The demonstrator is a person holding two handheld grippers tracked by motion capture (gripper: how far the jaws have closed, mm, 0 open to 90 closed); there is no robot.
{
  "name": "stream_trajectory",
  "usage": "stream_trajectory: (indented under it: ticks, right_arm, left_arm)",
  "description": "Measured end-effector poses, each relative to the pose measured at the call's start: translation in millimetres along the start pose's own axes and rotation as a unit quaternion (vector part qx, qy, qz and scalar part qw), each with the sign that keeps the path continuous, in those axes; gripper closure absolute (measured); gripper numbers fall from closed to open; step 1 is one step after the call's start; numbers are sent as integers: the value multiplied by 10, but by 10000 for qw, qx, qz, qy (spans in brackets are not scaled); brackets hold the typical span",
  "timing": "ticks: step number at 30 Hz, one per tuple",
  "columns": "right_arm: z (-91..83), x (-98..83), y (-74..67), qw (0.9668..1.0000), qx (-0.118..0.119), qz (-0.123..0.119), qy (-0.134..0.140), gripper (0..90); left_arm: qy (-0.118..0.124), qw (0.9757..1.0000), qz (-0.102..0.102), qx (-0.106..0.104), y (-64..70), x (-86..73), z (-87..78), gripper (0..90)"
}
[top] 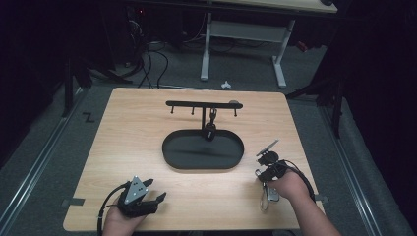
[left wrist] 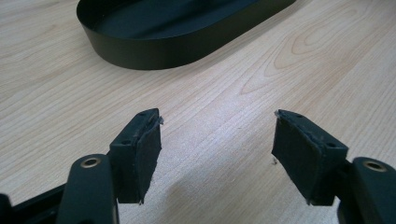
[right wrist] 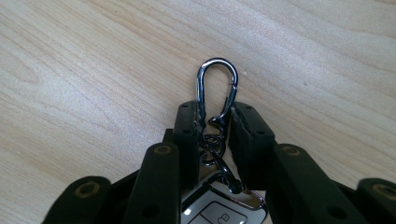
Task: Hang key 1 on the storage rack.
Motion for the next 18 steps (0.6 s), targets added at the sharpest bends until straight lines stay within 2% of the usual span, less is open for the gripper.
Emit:
stream_trajectory:
  ticks: [5, 13, 14, 15, 16, 18]
  right_arm:
    - [-2, 16, 1, 9999, -20, -89, -52, 735]
    - [-17, 15, 52, 9998, 157, 103, 42, 761]
    - [-18, 13, 56, 9998, 159, 115, 58, 781]
    - [-74, 10, 71, 9996, 151, 172, 186, 844]
    - [-89, 6, 84, 9992, 223, 255, 217, 846]
    - [-77, -19, 98, 9995, 169, 233, 146, 845]
  left_arm:
    - [-14, 10000, 7, -5, 1, 0, 0, 330]
    - [-19, 10000, 7, -6, -2, 0, 4, 330]
    - [-20, 10000, 11, -5, -2, -1, 3, 330]
    - [-21, 10000, 12, -8, -2, -1, 3, 330]
    - [-25, 10000, 11, -11, -3, -1, 5, 330]
    - [-33, 10000, 13, -11, -2, -1, 8, 330]
Point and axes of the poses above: each handheld gripper's, and its own axes: z roughly forward along the jaws, x roughly out of its top, y roughly to its right, the point moved 1 cm from there along z, roughly forward along the jaws, and after that the axes turned 15 degrees about -z, right-handed, at the moved point
